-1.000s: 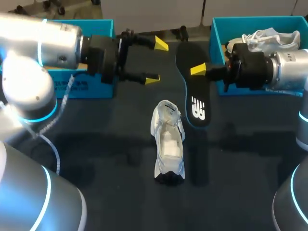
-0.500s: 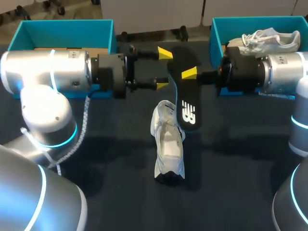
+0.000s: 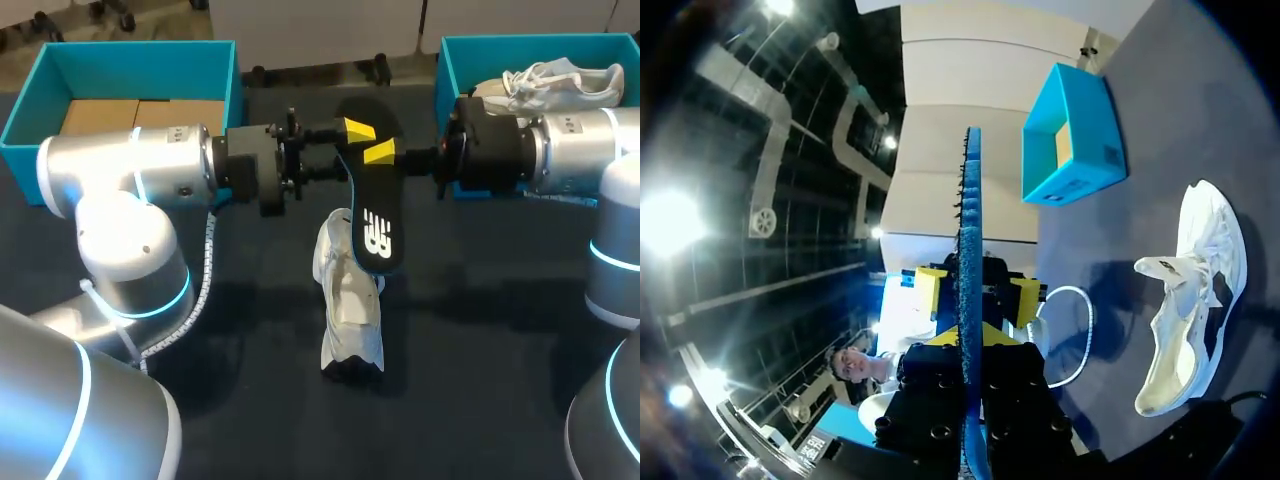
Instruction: Take the shoe out of the shoebox, open the shoe tongue, remove and reinsert the insole, then place the shoe into the shoebox
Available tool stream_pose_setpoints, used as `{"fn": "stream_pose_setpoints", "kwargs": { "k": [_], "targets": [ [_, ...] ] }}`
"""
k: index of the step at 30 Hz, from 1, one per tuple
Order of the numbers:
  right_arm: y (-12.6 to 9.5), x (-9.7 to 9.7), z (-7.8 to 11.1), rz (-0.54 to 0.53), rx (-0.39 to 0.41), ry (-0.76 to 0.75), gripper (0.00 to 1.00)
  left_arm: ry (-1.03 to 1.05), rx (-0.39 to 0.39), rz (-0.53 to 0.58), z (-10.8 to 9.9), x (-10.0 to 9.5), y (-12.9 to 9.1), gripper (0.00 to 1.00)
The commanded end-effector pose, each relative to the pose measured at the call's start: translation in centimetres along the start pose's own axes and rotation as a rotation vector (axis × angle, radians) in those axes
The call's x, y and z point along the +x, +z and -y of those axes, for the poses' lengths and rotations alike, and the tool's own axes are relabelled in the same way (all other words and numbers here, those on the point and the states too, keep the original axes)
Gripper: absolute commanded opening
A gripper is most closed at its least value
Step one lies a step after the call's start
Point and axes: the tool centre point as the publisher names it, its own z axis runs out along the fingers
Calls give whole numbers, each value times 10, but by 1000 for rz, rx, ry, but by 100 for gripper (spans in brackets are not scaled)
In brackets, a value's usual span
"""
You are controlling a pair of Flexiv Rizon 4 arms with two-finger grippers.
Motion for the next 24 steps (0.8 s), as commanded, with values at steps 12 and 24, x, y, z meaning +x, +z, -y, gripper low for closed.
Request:
{"fn": "stream_pose_setpoints", "kwargs": {
  "k": [12, 24],
  "targets": [
    [3, -2, 2, -3, -1, 2, 0, 10, -23, 4, -1, 6, 8, 24],
    [-1, -4, 8, 14, -14, 12, 100, -11, -27, -16, -2, 11, 7, 0]
  ]
}}
